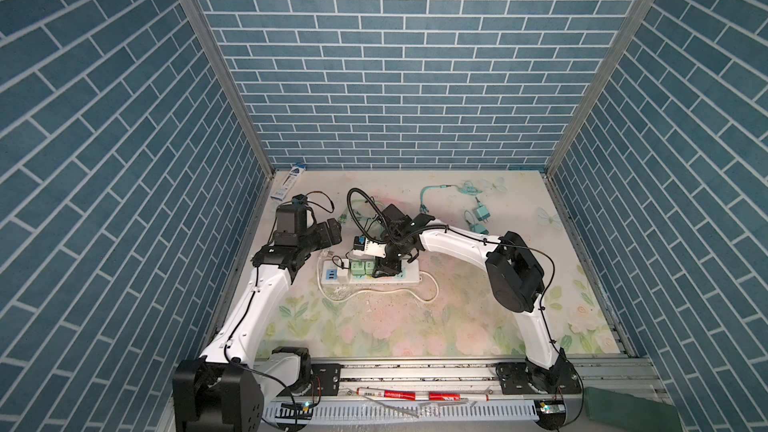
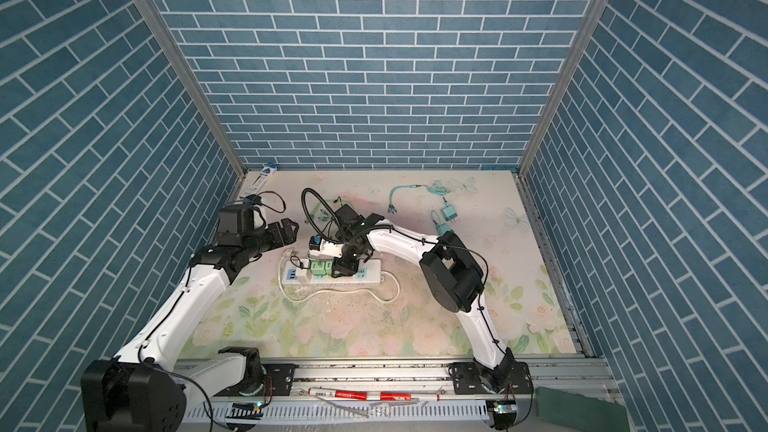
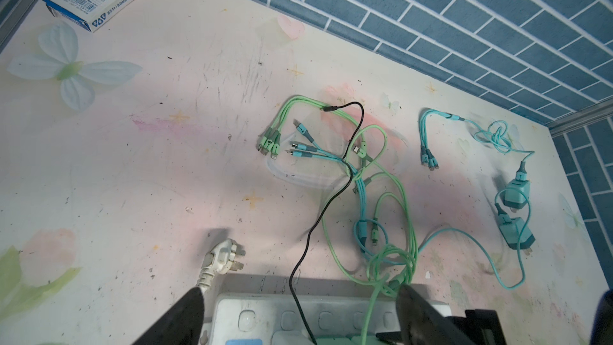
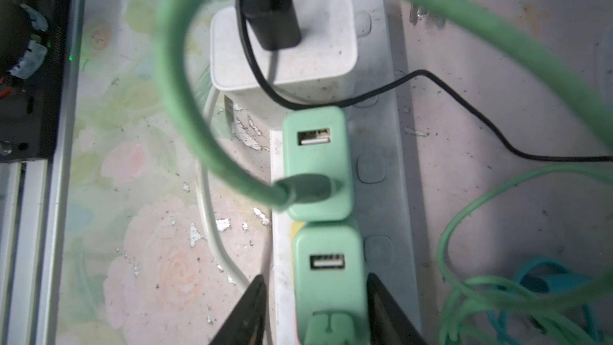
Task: Insert the plug
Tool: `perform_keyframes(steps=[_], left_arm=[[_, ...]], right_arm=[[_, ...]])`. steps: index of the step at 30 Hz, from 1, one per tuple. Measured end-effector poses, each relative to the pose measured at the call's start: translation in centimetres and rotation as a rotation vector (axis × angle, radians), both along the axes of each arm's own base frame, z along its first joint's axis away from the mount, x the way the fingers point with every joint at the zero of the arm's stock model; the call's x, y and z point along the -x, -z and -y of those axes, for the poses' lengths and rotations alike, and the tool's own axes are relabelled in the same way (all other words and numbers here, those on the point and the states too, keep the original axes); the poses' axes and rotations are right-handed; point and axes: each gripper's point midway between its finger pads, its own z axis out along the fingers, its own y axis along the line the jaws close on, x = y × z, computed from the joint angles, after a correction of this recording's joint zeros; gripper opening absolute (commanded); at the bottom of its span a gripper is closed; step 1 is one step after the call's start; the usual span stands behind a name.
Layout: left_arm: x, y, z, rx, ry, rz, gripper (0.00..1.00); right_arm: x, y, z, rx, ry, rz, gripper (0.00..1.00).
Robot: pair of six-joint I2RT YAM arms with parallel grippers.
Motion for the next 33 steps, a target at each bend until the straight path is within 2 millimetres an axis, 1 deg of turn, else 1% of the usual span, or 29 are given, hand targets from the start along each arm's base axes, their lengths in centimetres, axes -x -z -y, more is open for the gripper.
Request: perform_keyframes(steps=[2, 3, 5, 6, 11, 14, 16, 18, 19, 20, 23, 26, 28, 29, 30, 33], left_arm=[[0.0, 0.0, 0.0, 0.001, 0.000, 0.000, 0.94], [0.0, 0.0, 0.1, 0.003, 0.002, 0.000, 0.96], [0.0, 0.0, 0.1, 0.008, 0.005, -0.001, 0.98], [0.0, 0.0, 0.2, 0.009, 0.005, -0.002, 1.00], [-0.3, 0.8, 0.6, 0.024, 0.023, -0.033, 1.00], [-0.6, 1.4, 1.0, 0.030, 0.037, -0.053, 1.00], [-0.8, 1.5, 1.5, 0.030, 0.054, -0.061, 0.99], [-1.1, 1.3, 2.4, 0.023, 0.079, -0.061, 1.00], [-1.4, 1.1, 3.1, 0.015, 0.096, -0.060, 1.00], [-1.7, 0.8, 3.7, 0.005, 0.113, -0.057, 1.00], [-3.4, -0.5, 6.6, -0.038, 0.179, -0.041, 1.00], [-5.6, -1.4, 9.8, -0.073, 0.243, -0.031, 1.00], [-7.3, -1.6, 12.4, -0.087, 0.286, -0.031, 1.00], [-8.1, -1.6, 13.5, -0.098, 0.304, -0.031, 1.00], [-9.1, -1.5, 15.1, -0.108, 0.328, -0.033, 1.00], [-11.2, -0.8, 19.9, -0.123, 0.396, -0.039, 1.00]], right_arm=[[0.0, -0.6, 0.2, -0.015, 0.017, -0.027, 0.49], [0.0, -1.0, 0.4, -0.024, 0.028, -0.039, 0.49], [0.3, -1.7, 1.1, -0.035, 0.048, -0.060, 0.48], [0.6, -2.0, 1.5, -0.038, 0.055, -0.074, 0.48], [2.1, -3.6, 3.1, -0.068, 0.081, -0.146, 0.47], [3.3, -3.9, 4.1, -0.068, 0.093, -0.186, 0.47], [3.8, -3.7, 5.1, -0.060, 0.115, -0.213, 0.47], [4.2, -3.5, 6.5, -0.055, 0.148, -0.246, 0.47], [4.0, -3.6, 7.5, -0.058, 0.175, -0.261, 0.47], [3.6, -3.7, 8.4, -0.063, 0.206, -0.273, 0.47], [1.3, -4.7, 11.5, -0.108, 0.324, -0.279, 0.47], [-1.6, -6.5, 14.5, -0.172, 0.449, -0.250, 0.47], [-3.6, -7.7, 16.5, -0.213, 0.531, -0.225, 0.47], [-4.5, -8.1, 17.4, -0.226, 0.573, -0.217, 0.46], [-5.6, -8.4, 18.7, -0.240, 0.630, -0.214, 0.47], [-9.6, -8.7, 22.9, -0.266, 0.839, -0.222, 0.46]])
